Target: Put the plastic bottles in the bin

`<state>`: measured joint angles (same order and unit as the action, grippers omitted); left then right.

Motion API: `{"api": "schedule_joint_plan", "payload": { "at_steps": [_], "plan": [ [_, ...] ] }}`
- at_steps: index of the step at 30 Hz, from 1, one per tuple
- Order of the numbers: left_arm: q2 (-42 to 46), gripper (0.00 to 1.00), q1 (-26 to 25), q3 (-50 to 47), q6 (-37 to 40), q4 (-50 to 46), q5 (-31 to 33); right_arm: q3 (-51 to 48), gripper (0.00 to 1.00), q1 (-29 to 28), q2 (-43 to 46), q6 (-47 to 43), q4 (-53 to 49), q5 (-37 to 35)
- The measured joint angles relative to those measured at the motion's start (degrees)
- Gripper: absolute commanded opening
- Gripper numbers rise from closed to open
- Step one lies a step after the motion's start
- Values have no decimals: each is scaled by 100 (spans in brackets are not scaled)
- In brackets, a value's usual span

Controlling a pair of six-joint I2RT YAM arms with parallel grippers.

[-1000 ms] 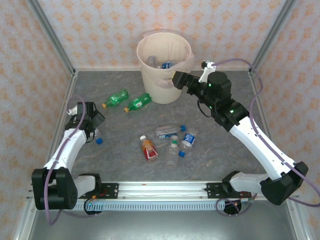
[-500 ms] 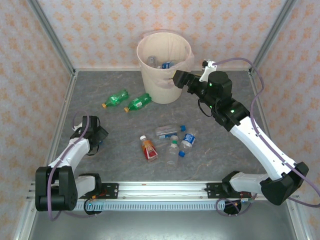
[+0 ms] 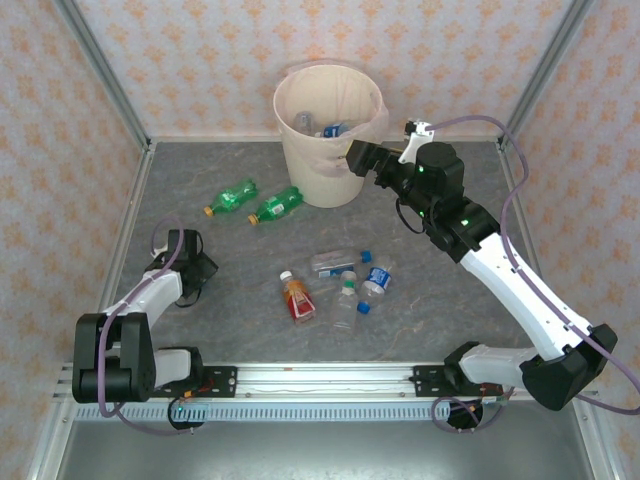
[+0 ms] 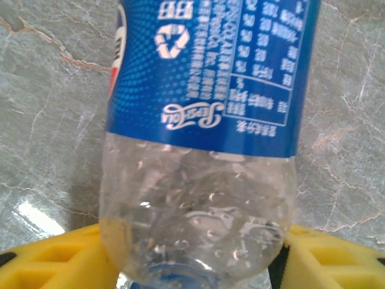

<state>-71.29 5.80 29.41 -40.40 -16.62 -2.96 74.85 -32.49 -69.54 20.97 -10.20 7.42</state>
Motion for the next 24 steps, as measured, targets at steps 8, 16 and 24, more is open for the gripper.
{"api": "schedule_joint_plan", "payload": {
  "at_steps": [8, 16, 24],
  "plan": [
    [2, 36, -2, 0, 136, 17, 9, 0, 100, 2, 0, 0, 0, -13],
    [81, 22, 0, 92, 188, -109, -7, 0, 100, 2, 0, 0, 0, -13],
    [542, 21, -46, 697, 186, -437, -85, 17, 100, 2, -46, 0, 0, -13]
  ]
}}
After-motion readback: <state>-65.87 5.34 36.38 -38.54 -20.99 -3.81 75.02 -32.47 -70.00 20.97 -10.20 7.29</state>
